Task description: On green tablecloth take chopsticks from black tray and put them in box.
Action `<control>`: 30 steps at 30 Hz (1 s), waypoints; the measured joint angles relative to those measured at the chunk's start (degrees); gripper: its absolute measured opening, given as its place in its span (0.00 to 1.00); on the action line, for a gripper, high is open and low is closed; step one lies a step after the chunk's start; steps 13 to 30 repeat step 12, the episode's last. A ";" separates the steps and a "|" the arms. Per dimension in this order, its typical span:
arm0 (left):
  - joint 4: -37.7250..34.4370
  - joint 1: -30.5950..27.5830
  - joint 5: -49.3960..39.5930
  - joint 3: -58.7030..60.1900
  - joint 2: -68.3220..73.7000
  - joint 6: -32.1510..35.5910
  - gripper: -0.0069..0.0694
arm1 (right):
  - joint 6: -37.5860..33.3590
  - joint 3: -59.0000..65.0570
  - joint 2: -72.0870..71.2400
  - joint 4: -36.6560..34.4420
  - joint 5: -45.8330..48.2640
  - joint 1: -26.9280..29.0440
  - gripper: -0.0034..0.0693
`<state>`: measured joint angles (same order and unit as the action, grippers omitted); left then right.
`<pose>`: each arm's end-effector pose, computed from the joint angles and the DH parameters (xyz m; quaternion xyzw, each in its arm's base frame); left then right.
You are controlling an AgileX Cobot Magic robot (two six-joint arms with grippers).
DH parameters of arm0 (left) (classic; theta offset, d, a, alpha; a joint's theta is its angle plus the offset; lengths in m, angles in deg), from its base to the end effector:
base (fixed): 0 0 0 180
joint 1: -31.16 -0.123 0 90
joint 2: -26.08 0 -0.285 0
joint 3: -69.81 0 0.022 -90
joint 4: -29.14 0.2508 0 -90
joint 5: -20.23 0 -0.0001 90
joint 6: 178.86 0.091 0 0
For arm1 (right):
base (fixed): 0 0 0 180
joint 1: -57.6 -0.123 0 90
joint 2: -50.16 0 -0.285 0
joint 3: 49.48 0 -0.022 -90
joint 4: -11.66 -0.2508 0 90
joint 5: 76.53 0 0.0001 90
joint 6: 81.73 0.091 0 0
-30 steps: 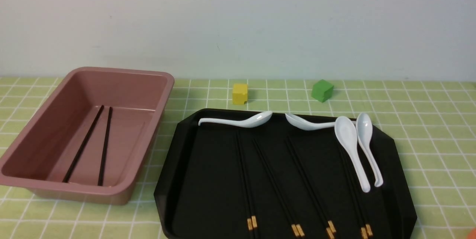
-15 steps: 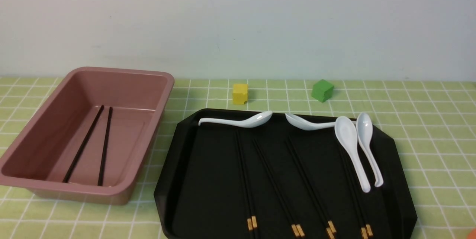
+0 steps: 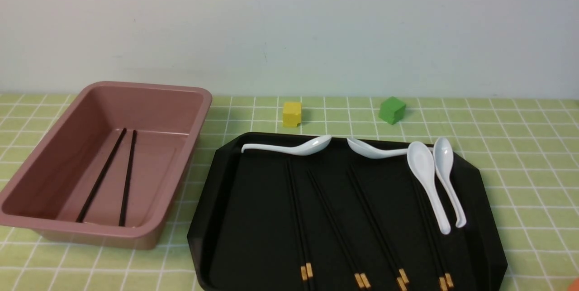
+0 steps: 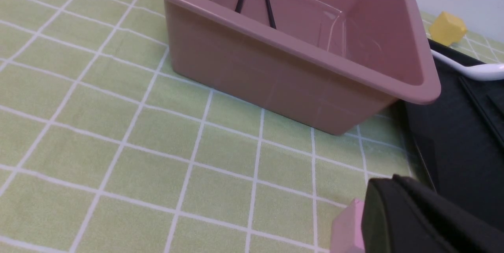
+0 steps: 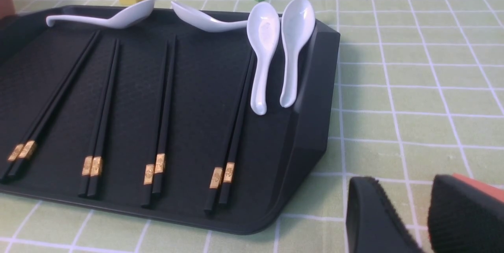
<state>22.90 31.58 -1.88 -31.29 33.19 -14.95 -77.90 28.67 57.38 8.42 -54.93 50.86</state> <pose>0.0523 -0.0041 0.1695 -0.1387 0.7970 -0.1299 0.5734 0.0519 0.0080 0.1744 -0.0055 0.8035 0.0787 0.5901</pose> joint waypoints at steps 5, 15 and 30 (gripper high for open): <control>0.00 0.00 0.00 0.00 0.00 0.00 0.11 | 0.00 0.00 0.00 0.00 0.00 0.00 0.38; 0.00 0.00 0.00 0.00 0.00 0.00 0.12 | 0.00 0.00 0.00 0.00 0.00 0.00 0.38; 0.00 0.00 0.00 0.00 0.00 0.00 0.12 | 0.00 0.00 0.00 0.00 0.00 0.00 0.38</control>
